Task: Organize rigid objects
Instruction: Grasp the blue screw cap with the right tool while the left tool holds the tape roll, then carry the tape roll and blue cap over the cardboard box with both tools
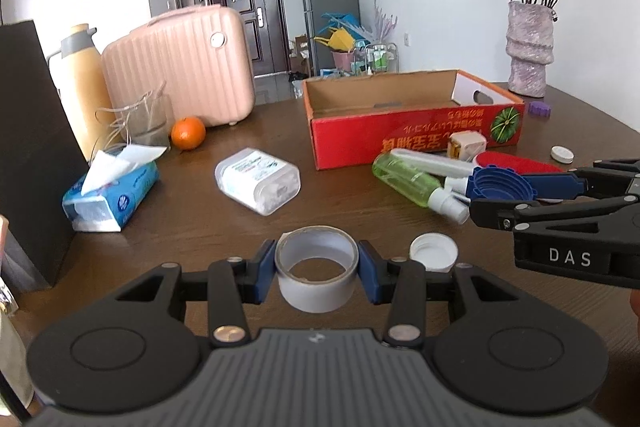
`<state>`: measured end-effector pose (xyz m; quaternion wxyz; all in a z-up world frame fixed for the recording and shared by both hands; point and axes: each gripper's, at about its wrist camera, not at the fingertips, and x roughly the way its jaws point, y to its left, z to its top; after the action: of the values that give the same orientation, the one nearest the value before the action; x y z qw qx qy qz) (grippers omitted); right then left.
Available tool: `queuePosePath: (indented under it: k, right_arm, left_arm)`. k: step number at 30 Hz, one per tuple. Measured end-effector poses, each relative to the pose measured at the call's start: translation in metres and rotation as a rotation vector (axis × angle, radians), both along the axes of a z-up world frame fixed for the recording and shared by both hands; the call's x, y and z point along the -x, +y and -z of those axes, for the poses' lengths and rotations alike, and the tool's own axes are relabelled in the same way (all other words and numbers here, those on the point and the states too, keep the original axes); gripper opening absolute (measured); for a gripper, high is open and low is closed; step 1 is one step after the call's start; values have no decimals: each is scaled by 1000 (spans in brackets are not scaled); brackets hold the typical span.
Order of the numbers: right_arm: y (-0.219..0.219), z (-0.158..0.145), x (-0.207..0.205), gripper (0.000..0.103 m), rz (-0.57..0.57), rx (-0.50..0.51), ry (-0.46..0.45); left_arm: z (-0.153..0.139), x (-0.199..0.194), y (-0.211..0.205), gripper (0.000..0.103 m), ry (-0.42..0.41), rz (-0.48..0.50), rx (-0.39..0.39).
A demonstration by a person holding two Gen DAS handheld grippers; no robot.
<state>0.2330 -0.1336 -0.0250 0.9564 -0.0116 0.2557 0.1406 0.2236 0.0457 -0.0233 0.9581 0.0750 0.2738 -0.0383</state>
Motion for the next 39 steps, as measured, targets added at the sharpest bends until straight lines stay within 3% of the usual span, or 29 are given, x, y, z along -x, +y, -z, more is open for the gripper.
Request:
queuePosePath:
  k: [20, 39]
  right_arm:
    - [-47, -33, 3, 51, 58, -13, -82]
    - [-65, -55, -43, 51, 79, -12, -133]
  left_arm:
    - [-38, -10, -36, 44, -82, 26, 47]
    - [-54, -71, -60, 44, -101, -28, 112]
